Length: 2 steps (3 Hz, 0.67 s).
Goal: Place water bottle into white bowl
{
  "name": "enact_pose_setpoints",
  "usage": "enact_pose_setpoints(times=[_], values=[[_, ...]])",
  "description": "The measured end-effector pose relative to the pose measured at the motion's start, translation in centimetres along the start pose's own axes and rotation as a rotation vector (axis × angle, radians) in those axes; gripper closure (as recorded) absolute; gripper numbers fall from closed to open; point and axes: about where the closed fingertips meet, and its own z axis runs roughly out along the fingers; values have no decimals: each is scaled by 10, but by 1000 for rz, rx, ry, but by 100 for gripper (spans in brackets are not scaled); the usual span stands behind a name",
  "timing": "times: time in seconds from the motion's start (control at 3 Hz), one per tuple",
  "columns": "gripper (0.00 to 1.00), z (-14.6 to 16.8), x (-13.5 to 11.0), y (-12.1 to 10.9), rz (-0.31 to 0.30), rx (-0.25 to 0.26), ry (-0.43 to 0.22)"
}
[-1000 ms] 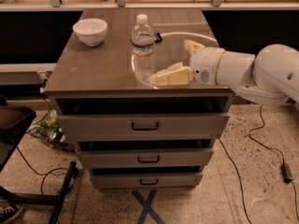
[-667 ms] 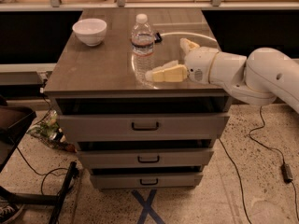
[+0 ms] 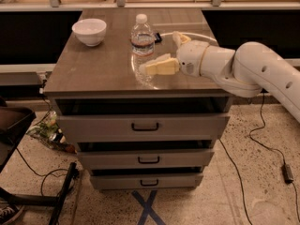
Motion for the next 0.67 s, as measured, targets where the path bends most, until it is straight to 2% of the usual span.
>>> enact_pose_setpoints(times=[0.33, 0.67], values=[[0, 14, -2, -2, -11, -22, -12], [19, 23, 0, -1, -5, -40, -15]])
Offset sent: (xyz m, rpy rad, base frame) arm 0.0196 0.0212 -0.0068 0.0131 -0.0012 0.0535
